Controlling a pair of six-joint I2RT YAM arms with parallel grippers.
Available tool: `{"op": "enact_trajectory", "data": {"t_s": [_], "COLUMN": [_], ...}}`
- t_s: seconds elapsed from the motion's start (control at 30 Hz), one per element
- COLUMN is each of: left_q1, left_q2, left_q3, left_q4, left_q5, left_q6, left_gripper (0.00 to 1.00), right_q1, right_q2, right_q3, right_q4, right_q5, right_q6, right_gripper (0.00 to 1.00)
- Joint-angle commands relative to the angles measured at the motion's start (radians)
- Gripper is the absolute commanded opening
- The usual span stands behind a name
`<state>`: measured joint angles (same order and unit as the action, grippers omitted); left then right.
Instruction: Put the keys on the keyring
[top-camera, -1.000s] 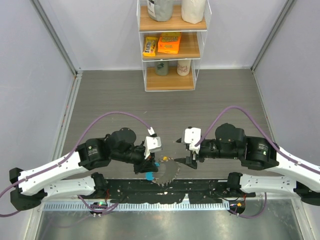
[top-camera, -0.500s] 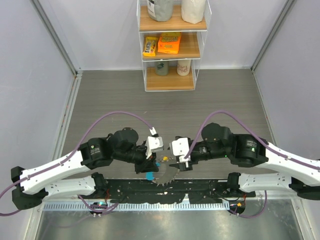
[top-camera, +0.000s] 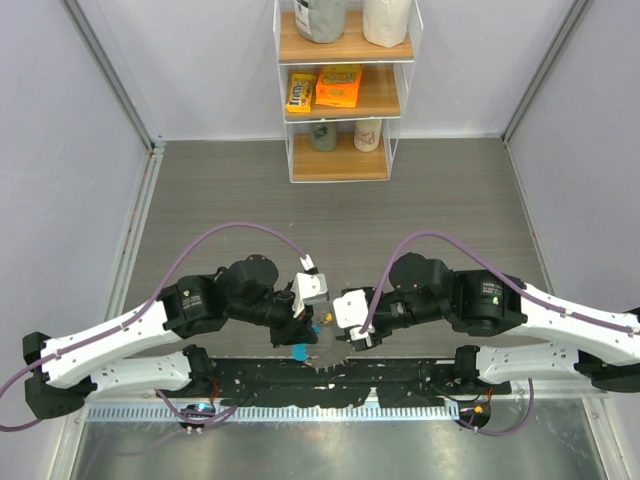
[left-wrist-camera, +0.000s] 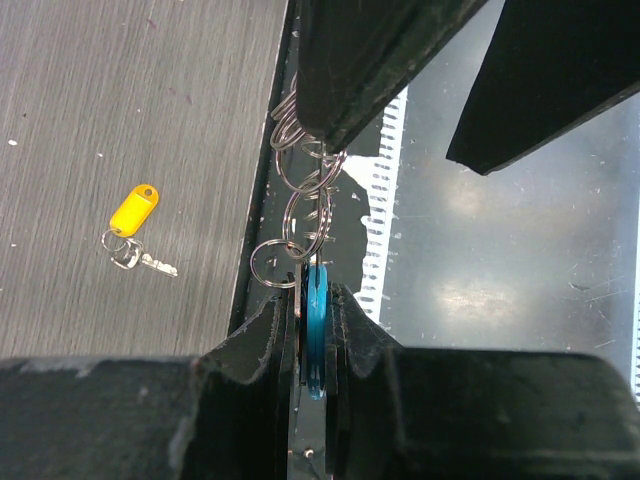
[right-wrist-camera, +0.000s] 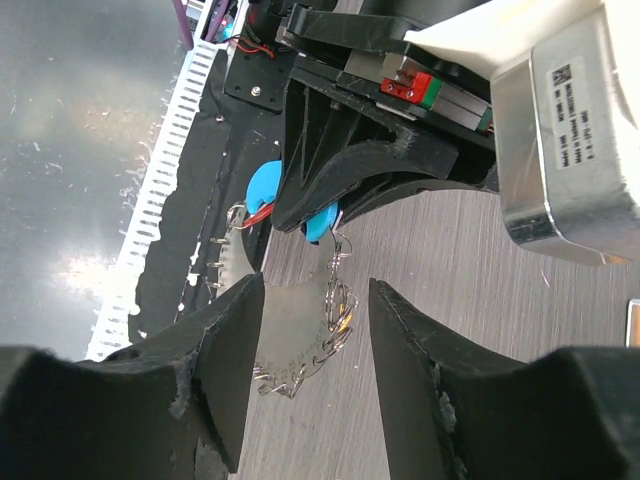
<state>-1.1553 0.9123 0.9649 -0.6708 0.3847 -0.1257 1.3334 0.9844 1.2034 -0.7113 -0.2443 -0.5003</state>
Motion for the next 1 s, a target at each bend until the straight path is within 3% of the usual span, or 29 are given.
{"op": "enact_trajectory", "data": {"t_s": [0.0,0.67,0.87,0.97], "left_q1": [0.006,0.006,0.006,0.006], "left_q2": [-0.02,-0.046,-0.067,-0.078], "left_q3": [0.043,0.032,0.026,0.021], "left_q4": [0.045,0.066,0.073,0.076], "left_q5": [0.011,0.052,0.06,0.065], "left_q6": [-0.005,-0.011,-0.012,-0.014], "left_gripper": [0.0,0.0,0.0,0.0], "right_q1": [0.01,0.015,0.016,0.016], "right_q2": [-0.003,0.039,0.039,0.031], "right_q3": [0.019,0.018,0.027,0.024], "right_q4": [0.006,0.003,-0.011,-0.014], "right_q5": [0.013,0.04,0.049,0.056], "right_q6": [-0.014,-0.034,-0.034,-0.029], "right_gripper": [0.5,0.34,0.21,0.19]}}
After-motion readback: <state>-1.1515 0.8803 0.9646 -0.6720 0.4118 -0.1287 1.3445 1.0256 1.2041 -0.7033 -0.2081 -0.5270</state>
